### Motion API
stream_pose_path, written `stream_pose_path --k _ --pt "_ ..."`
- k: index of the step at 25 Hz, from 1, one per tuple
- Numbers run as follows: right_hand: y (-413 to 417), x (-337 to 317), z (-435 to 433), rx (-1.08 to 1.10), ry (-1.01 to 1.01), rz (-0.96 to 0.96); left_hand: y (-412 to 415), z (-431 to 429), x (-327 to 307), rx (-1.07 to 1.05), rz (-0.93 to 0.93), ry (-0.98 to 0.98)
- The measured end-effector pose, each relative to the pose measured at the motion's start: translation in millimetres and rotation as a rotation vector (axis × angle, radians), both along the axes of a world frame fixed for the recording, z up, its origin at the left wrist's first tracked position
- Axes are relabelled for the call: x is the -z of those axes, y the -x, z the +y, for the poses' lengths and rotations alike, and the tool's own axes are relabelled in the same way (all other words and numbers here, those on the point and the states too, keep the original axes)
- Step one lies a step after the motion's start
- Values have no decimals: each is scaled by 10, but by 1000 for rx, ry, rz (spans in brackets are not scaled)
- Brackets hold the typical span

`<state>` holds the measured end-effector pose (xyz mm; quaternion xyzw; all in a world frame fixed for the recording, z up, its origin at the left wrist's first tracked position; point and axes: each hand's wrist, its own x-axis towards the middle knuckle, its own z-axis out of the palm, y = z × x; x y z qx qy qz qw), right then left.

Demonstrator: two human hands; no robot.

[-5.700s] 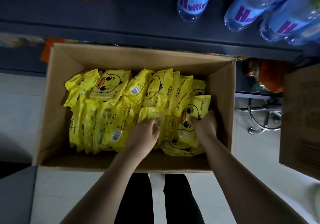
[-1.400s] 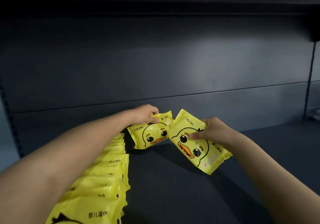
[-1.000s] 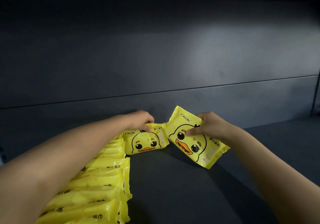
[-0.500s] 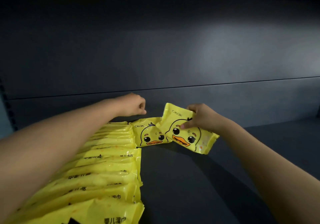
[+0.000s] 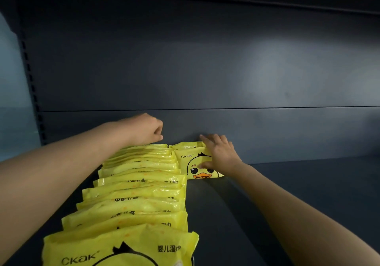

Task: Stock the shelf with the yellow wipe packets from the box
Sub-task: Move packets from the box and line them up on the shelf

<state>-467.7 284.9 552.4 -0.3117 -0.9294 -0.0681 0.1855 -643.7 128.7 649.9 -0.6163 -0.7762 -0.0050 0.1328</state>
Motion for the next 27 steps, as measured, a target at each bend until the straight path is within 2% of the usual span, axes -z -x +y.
stream_pose_path --k 3,9,13,21,27 --pt "19 67 41 9 -88 -105 39 -21 21 -6 4 14" --pt "80 84 29 -58 -89 85 -7 36 68 54 12 56" --pt "102 155 5 -115 -114 14 -5 88 95 91 -18 60" --pt "141 80 48 -79 -81 -75 -55 127 146 104 -49 89" --pt "-21 -227 -144 -18 21 -21 -305 34 18 68 -45 27"
